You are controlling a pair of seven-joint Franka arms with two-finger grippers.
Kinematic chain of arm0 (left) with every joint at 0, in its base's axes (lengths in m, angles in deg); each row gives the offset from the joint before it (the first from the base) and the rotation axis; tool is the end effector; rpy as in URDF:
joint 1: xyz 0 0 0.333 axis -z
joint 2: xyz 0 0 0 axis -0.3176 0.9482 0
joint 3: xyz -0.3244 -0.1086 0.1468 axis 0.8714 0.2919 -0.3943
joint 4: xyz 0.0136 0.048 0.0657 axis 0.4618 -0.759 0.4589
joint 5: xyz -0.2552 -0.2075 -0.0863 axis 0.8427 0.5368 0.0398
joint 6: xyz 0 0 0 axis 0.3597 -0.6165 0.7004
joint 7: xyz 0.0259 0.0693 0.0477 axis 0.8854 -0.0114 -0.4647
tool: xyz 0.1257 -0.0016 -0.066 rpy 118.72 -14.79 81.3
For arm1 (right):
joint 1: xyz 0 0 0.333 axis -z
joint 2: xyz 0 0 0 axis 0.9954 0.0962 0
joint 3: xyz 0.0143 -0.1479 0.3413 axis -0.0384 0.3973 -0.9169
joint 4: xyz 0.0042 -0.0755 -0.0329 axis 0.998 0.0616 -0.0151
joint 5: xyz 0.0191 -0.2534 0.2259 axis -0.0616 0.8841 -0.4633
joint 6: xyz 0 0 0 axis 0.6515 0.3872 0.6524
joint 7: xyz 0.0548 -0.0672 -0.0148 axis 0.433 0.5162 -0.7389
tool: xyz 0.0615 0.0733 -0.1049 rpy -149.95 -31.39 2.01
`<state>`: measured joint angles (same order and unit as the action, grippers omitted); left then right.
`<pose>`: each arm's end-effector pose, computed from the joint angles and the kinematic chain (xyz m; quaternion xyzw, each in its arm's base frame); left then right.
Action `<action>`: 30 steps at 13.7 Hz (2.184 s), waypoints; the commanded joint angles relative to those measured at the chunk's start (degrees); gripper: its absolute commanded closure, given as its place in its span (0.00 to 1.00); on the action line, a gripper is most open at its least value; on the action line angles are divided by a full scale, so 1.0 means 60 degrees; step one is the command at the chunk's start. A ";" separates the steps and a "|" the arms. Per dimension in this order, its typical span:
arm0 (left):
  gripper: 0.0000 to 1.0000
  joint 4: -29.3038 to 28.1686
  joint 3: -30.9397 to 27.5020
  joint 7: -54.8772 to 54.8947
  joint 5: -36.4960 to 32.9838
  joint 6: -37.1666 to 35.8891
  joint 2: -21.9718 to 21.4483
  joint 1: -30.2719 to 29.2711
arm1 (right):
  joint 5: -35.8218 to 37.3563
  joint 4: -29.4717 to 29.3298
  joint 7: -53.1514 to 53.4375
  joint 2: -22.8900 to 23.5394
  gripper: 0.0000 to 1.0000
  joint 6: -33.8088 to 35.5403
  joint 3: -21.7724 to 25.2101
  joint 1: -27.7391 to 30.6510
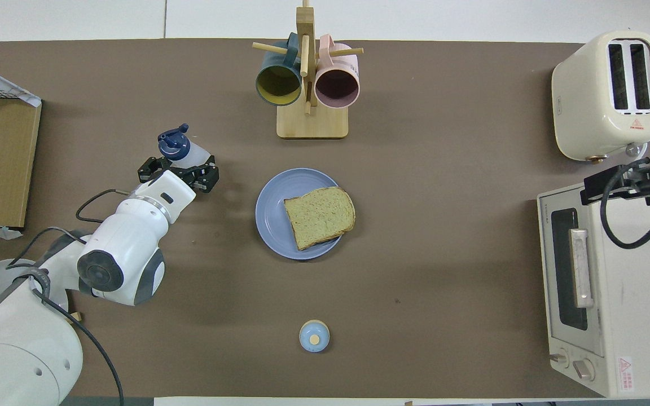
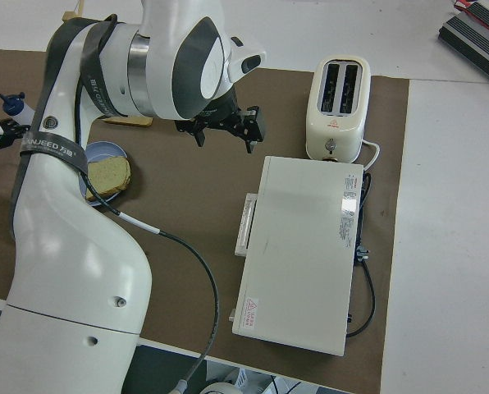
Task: Put bread on plate and add seasoning
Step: 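Lower the upright bottle onto the table beside the mug rack, then open the left gripper to release the bottle and draw back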
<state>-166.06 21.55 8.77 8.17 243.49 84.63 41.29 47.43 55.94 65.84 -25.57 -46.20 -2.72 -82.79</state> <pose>0.5435 -0.1656 0.3590 0.9190 -0.1074 0.3737 0.0646 0.4723 -0.0067 0.6226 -0.9979 0.0161 0.0621 0.0083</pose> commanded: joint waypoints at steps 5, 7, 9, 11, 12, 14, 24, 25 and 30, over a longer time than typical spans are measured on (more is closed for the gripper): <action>0.00 -0.0607 0.0039 0.0172 0.0020 0.0177 -0.0440 -0.0105 | -0.0032 -0.0072 -0.0163 0.0004 0.00 0.0097 -0.0054 0.0100; 0.00 -0.0958 0.0039 0.0172 0.0005 0.0177 -0.0733 -0.0105 | -0.0047 -0.0072 -0.0163 0.0004 0.00 0.0097 -0.0054 0.0100; 0.00 -0.1310 0.0039 0.0172 0.0005 0.0177 -0.1127 -0.0105 | -0.0047 -0.0072 -0.0163 0.0004 0.00 0.0097 -0.0054 0.0100; 0.00 -0.1749 0.0039 0.0187 0.0005 0.0177 -0.1581 -0.0076 | -0.0047 -0.0072 -0.0163 0.0004 0.00 0.0097 -0.0054 0.0100; 0.00 -0.1969 0.0039 0.0187 0.0005 0.0177 -0.1801 -0.0047 | -0.0032 -0.0072 -0.0163 0.0004 0.00 0.0097 -0.0054 0.0100; 0.00 -0.2335 0.0039 0.0187 0.0005 0.0177 -0.2255 -0.0017 | -0.0032 -0.0072 -0.0163 0.0004 0.00 0.0097 -0.0054 0.0100; 0.00 -0.3348 0.0112 0.0041 0.0005 -0.2542 -0.4875 0.1109 | -0.0047 -0.0072 -0.0163 0.0004 0.00 0.0097 -0.0054 0.0100; 0.00 -0.3319 0.0142 -0.0090 0.0005 -0.3287 -0.5300 0.1300 | -0.0032 -0.0072 -0.0163 -0.0011 0.00 0.0097 -0.0054 0.0100; 0.00 -0.2398 0.0186 -0.0692 0.0005 -0.6439 -0.6562 0.2048 | -0.0047 -0.0072 -0.0163 0.0004 0.00 0.0097 -0.0054 0.0100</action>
<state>-182.04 22.92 5.62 8.10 211.31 48.31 52.27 47.43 55.94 65.84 -25.57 -46.20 -2.72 -82.79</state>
